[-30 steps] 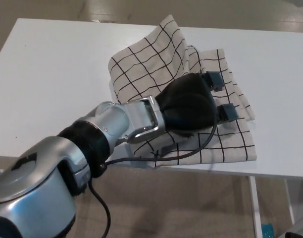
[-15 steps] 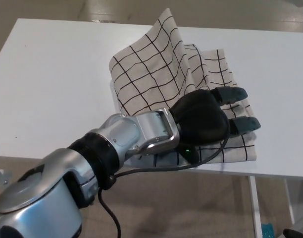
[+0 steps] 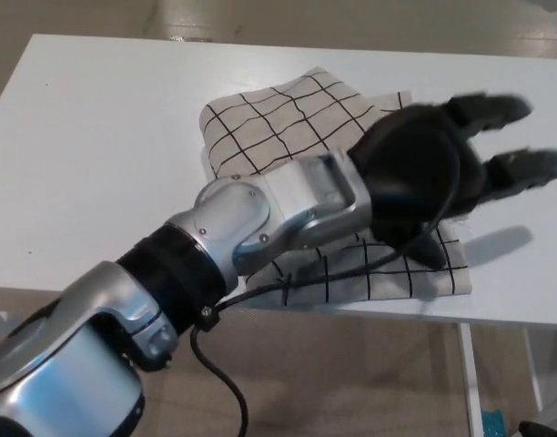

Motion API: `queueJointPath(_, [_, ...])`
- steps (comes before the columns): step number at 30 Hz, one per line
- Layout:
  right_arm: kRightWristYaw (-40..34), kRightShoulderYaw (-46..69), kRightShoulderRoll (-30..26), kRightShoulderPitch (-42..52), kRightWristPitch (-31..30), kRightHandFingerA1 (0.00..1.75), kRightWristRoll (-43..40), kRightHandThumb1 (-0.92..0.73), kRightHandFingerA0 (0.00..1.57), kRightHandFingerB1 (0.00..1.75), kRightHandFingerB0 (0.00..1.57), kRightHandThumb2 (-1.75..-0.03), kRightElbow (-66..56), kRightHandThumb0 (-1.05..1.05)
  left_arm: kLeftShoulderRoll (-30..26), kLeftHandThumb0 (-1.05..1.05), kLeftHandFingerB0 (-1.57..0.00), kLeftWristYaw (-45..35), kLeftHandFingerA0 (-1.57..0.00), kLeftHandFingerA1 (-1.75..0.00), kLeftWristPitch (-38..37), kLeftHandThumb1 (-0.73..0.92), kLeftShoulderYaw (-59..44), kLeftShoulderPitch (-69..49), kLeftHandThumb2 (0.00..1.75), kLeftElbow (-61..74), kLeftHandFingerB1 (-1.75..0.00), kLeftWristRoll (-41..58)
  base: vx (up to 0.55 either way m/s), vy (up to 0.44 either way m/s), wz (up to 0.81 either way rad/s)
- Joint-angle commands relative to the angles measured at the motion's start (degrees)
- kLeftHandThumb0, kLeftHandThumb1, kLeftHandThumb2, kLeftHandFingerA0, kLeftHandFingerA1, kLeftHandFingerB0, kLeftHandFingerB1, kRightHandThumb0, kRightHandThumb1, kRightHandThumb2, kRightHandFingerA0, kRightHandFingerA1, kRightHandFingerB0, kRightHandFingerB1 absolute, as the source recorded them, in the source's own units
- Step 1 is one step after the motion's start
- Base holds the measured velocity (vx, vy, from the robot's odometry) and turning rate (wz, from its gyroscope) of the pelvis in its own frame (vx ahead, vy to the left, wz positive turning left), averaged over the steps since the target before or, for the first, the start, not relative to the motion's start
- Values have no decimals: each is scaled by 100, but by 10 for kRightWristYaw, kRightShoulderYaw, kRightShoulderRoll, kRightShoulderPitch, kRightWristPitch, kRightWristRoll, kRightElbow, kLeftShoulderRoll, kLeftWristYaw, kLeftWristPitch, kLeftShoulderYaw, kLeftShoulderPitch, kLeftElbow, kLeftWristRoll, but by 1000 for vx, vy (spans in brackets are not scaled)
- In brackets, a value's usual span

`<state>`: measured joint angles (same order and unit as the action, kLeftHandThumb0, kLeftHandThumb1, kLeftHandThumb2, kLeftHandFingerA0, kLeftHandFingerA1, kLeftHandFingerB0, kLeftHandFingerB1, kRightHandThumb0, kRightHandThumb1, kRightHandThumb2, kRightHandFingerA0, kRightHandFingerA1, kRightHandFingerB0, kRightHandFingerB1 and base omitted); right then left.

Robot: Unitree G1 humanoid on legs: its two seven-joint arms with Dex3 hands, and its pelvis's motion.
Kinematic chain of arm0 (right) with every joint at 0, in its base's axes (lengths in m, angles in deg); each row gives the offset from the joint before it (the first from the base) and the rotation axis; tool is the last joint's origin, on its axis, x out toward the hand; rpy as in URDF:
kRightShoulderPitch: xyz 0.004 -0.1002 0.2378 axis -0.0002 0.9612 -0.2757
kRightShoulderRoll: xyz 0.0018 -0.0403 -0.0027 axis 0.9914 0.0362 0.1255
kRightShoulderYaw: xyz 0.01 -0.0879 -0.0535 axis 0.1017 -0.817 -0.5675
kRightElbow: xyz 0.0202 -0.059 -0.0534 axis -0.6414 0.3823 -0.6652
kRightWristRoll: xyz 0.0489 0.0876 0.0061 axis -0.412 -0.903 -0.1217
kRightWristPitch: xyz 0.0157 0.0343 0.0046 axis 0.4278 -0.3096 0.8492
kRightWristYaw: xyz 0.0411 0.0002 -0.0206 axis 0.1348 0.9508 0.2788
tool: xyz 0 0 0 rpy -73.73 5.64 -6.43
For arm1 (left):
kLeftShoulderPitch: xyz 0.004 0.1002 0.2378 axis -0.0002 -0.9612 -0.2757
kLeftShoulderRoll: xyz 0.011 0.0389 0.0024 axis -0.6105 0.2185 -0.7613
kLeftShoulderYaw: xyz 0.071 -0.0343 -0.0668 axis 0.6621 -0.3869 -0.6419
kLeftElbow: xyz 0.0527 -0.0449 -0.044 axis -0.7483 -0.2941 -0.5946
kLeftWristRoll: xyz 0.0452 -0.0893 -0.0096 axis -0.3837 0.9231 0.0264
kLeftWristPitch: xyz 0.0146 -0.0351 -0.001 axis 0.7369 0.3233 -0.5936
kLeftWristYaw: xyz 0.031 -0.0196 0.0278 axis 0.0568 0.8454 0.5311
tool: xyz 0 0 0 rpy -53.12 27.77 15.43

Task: Use the left hand to fold a white towel with checkered patterns in half.

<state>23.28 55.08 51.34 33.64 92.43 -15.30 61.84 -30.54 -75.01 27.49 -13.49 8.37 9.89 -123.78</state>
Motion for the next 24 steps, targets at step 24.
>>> queueJointPath(24, [7,49,-12,32,-95,57,-77,-69,43,54,46,-60,-125,-30,-336,-69,-6,-411,0,-14,168,43,-556,-477,84,654,-29,782,0,0,0])
